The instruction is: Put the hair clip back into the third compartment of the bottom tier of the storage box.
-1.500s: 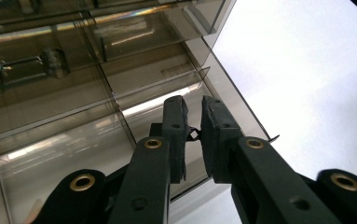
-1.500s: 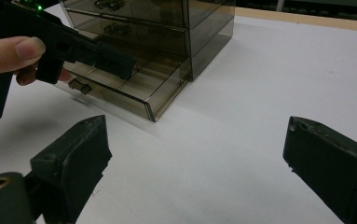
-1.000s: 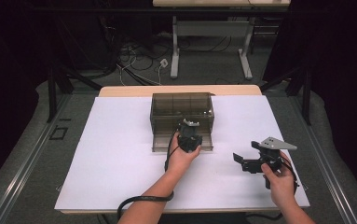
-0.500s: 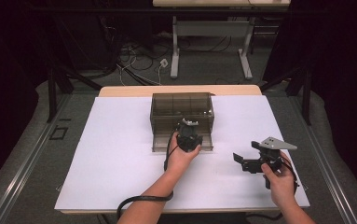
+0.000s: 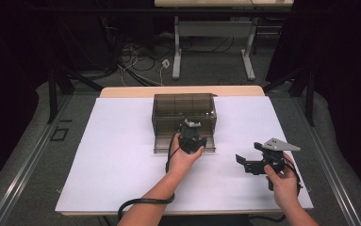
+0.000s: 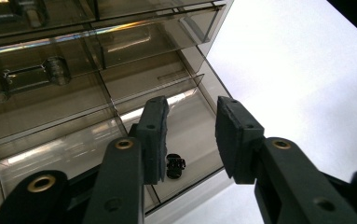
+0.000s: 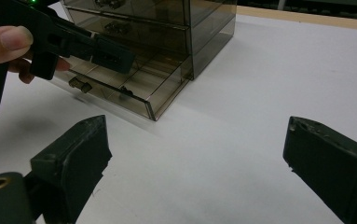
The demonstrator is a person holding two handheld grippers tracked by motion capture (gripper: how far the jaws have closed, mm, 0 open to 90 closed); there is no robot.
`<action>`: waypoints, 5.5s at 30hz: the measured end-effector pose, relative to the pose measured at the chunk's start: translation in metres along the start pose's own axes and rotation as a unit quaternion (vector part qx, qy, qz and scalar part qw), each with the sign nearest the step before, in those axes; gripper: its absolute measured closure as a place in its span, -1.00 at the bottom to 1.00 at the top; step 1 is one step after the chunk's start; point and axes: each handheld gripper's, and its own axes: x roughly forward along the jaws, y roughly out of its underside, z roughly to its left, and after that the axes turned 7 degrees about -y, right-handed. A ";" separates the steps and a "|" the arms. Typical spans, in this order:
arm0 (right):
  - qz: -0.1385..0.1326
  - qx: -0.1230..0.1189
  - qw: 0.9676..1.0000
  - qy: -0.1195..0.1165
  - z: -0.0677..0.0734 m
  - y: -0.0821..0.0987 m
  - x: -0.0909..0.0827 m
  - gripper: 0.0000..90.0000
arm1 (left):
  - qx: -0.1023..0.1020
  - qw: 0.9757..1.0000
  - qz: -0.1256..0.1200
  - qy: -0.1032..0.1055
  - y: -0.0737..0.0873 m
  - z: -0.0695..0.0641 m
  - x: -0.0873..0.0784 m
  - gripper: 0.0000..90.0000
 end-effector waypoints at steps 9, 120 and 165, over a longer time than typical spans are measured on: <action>0.000 -0.001 1.000 0.001 0.000 0.000 0.000 -0.86 | -0.001 1.000 -0.005 -0.003 -0.001 0.003 -0.005 0.28; 0.000 -0.002 1.000 -0.002 0.002 0.000 0.001 -0.86 | 0.104 0.988 -0.100 0.061 0.059 0.018 -0.089 -0.80; -0.004 -0.006 1.000 -0.005 0.002 0.000 0.000 -0.86 | 0.070 0.995 -0.063 0.041 0.081 0.030 -0.081 0.33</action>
